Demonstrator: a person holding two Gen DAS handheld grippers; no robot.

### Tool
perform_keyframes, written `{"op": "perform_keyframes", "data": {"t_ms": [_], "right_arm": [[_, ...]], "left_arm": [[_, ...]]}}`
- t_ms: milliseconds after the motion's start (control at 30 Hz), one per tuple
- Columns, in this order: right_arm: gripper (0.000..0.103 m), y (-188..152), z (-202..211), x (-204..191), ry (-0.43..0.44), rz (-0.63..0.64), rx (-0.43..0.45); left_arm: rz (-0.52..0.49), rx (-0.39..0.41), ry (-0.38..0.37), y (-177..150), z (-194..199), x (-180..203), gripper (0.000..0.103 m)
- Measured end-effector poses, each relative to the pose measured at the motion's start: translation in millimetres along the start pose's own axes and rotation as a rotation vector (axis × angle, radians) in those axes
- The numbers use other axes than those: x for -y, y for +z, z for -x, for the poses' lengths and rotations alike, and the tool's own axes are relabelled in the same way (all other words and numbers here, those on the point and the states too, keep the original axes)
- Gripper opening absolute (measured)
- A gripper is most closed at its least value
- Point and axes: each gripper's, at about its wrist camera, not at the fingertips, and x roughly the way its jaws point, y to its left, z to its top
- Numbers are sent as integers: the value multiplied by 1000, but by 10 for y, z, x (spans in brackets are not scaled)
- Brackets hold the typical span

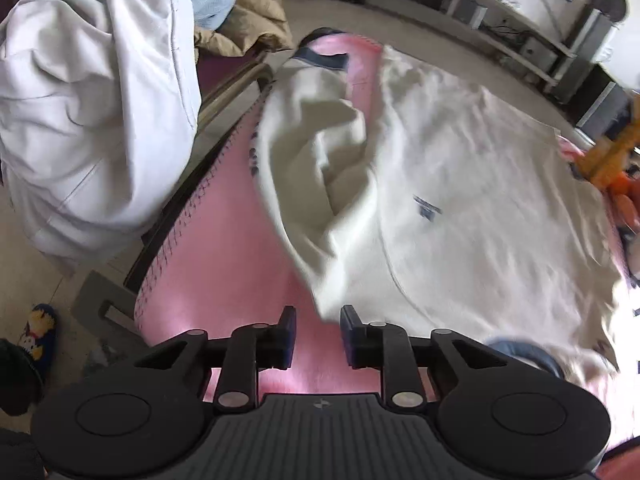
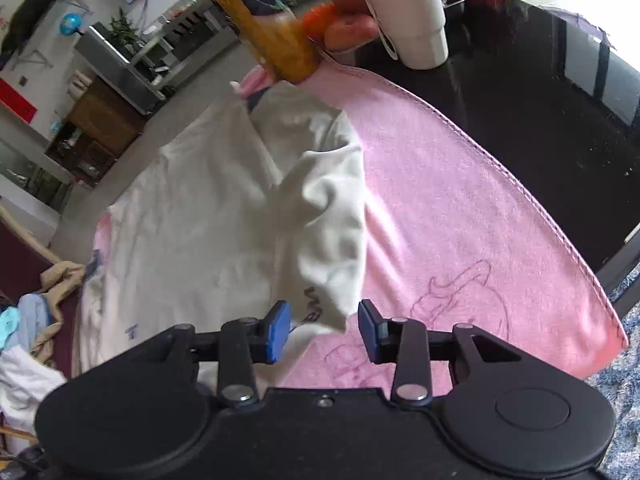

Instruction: Fold clothes

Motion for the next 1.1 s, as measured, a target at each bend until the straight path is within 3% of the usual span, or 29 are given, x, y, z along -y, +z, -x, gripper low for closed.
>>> {"op": "perform_keyframes", "data": {"t_ms": [133, 200, 300, 367, 567, 600, 633, 667, 700, 833, 933, 1033, 1100], "right_arm": [[37, -208, -90, -69, 95, 0, -123], [37, -343, -261, -154, 98, 22, -196], [37, -519, -460, -385, 62, 137, -233], [37, -580, -553, -487, 102, 175, -259], [37, -794, -787, -848, 74, 400, -247], [37, -837, -832, -900, 53, 440, -238], [35, -869, -857, -944, 27, 479, -221], [23, -906, -878, -977, -8, 519, -200], [17, -941, -892, -1001, -38, 549, -180], [11, -929, -655, -1059, -25, 552, -149], [11, -827, -451, -1071, 15, 491, -208], [11, -764, -494, -1038, 10, 456, -266], [18, -775, -658, -976, -6, 449, -298]], "left_arm": [[-39, -21, -79, -224, -11, 97, 25], [-61, -29, -96, -287, -69, 207, 27], [-116, -49, -105, -363, -197, 381, 29], [-172, -57, -105, -437, -236, 527, 29], [-352, -22, -49, -544, -396, 944, 26], [-379, -15, -30, -550, -435, 993, 22], [-402, -8, -12, -553, -471, 1029, 9], [-421, -1, 9, -554, -507, 1060, 9], [-429, 2, 23, -546, -529, 1073, 7], [-426, -24, -19, -479, -320, 1020, 6], [-427, -66, -67, -431, -137, 996, 6], [-400, -143, -61, -424, -281, 960, 8], [-397, -183, -28, -462, -486, 940, 11]]}}
